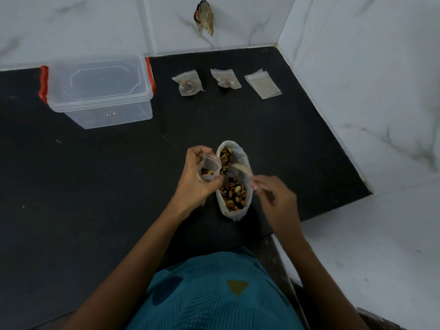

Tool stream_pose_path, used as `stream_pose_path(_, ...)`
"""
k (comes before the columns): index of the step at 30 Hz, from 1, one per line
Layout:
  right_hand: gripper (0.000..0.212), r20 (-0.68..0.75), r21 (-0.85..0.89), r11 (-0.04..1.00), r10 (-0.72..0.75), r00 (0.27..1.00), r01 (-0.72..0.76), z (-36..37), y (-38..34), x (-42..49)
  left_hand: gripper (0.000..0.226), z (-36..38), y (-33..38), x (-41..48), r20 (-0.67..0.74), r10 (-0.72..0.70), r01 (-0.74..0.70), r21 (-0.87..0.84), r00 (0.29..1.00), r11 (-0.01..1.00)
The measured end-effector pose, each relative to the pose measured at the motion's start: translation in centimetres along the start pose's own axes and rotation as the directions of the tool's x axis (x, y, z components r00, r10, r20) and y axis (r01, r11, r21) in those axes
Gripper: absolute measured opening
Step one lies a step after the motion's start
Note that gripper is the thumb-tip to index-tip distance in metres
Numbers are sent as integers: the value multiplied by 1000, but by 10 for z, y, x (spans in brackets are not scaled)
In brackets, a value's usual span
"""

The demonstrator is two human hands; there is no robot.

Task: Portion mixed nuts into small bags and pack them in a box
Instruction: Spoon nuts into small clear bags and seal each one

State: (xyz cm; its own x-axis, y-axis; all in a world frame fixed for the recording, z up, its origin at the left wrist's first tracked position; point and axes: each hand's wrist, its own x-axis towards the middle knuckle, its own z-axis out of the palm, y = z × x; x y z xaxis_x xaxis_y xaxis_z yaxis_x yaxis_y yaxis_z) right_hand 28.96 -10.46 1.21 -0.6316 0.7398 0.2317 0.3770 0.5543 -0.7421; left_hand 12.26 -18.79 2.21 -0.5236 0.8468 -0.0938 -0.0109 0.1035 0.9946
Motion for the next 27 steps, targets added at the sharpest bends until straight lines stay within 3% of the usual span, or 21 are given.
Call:
stream_pose_path(3, 26, 131, -215, 967, -108, 985, 134, 14, 17, -14, 51, 0, 1, -1, -13, 0, 0, -4, 1000, 1000)
stream_pose_path(10, 49, 325, -180, 977, -48, 944, 112, 10, 22, -22, 49, 3, 1, -2, 12, 16, -16, -24, 1000, 1000)
stream_pose_path(17, 41, 116, -49, 992, -114, 987, 121, 7, -7, 1, 48, 7, 2, 0, 43, 77, -75, -40, 996, 996)
stream_pose_path(22, 58, 216, -52, 973, -210, 953, 226, 11, -32, 26, 50, 13, 6, 0, 90, 91, -88, -37, 992, 995)
stream_pose_path(27, 21, 175, -31, 965, -252, 952, 261, 13, -34, 37, 61, 6, 15, -1, 232, 36, -40, 15, 972, 999)
